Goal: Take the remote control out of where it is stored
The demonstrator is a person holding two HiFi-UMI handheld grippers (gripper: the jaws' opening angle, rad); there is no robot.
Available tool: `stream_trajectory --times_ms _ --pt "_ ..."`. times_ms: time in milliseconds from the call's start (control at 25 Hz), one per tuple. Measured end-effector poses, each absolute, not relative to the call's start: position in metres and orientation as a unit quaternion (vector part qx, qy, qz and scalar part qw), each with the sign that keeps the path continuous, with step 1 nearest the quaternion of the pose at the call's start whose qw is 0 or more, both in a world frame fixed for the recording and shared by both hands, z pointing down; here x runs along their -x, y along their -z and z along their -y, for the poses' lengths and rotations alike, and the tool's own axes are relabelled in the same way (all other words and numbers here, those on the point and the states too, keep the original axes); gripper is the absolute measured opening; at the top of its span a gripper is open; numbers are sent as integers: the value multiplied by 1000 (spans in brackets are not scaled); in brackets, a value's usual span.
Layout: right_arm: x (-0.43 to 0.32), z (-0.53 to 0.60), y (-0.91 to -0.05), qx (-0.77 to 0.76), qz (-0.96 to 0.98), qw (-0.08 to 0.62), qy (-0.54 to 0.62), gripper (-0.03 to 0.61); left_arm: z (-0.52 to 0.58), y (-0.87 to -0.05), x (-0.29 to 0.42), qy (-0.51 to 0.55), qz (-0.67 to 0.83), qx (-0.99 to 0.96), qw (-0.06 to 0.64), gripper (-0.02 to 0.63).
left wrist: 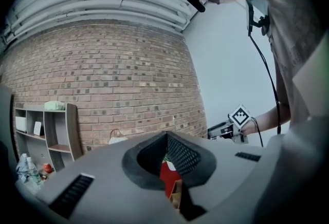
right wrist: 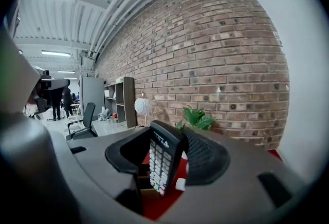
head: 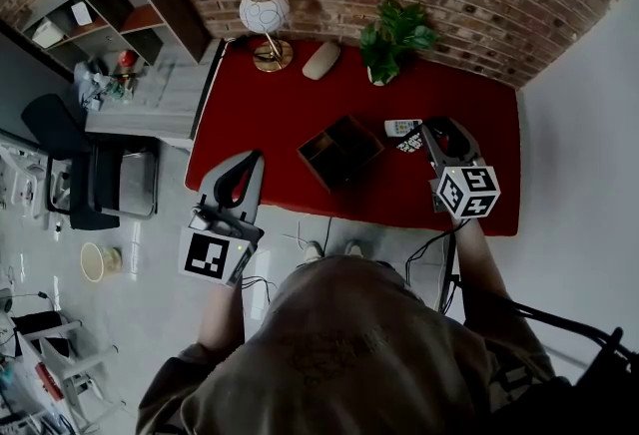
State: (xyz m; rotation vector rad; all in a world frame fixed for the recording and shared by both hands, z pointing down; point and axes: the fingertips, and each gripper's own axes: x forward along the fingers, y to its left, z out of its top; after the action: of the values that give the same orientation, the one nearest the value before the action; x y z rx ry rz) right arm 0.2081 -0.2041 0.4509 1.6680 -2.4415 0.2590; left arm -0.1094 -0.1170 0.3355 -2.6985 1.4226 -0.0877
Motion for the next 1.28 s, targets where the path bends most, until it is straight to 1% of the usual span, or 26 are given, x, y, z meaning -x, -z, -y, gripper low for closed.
stream_trajectory --times_ms 160,360,680,840,1040,1280 --pt "-211 214 -485 -561 812 100 -130 212 116 -340 106 30 -462 885 39 11" --pt "-216 230 -524 -564 794 97 -206 212 116 -346 97 32 -455 889 31 11" --pt "-221 242 -577 -571 767 131 -263 212 116 -353 95 35 -453 891 20 11" --pt "-233 247 -610 -576 739 127 -325 212 117 -358 95 37 -451 891 13 11" --pt "-246 251 -650 -586 694 104 -405 212 118 -363 96 41 -453 891 6 11" --pt "-261 253 -690 -605 662 129 -423 212 121 -364 96 46 -456 889 3 11"
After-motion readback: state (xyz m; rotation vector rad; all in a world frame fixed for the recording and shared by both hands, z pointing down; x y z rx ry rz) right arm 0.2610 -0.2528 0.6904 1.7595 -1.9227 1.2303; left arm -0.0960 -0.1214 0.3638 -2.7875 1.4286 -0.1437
